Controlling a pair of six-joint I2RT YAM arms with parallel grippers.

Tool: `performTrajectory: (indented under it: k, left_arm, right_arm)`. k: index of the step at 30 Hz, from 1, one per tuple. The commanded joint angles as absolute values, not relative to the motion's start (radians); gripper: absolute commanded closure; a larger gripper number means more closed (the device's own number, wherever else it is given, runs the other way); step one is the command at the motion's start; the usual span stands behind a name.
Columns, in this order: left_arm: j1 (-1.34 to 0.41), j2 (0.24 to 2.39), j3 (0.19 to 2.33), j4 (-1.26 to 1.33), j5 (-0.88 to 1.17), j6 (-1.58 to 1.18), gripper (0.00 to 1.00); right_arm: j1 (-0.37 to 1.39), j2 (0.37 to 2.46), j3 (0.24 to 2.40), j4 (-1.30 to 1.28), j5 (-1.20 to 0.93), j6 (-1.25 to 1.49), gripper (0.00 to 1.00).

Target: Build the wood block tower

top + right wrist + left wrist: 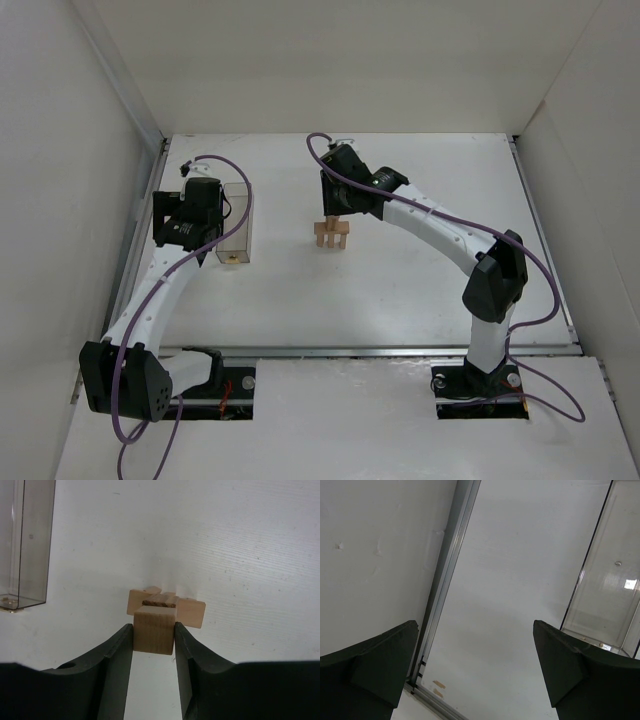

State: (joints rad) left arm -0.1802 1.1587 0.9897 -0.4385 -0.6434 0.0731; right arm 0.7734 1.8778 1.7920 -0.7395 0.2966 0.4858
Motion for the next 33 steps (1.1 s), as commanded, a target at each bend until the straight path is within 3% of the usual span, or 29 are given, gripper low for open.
performTrajectory:
  k: [1, 33]
  left_arm:
    - [-0.175, 1.146, 1.017, -0.430, -0.647, 0.063, 0.01]
    - [-0.166, 1.137, 1.008, -0.420, -0.647, 0.072, 0.01]
  right_arm:
    - [0.770, 1.835, 1.835, -0.712, 0.316, 0.479, 0.59]
    - [0.788, 1.844, 1.844, -0.693, 0.325, 0.479, 0.61]
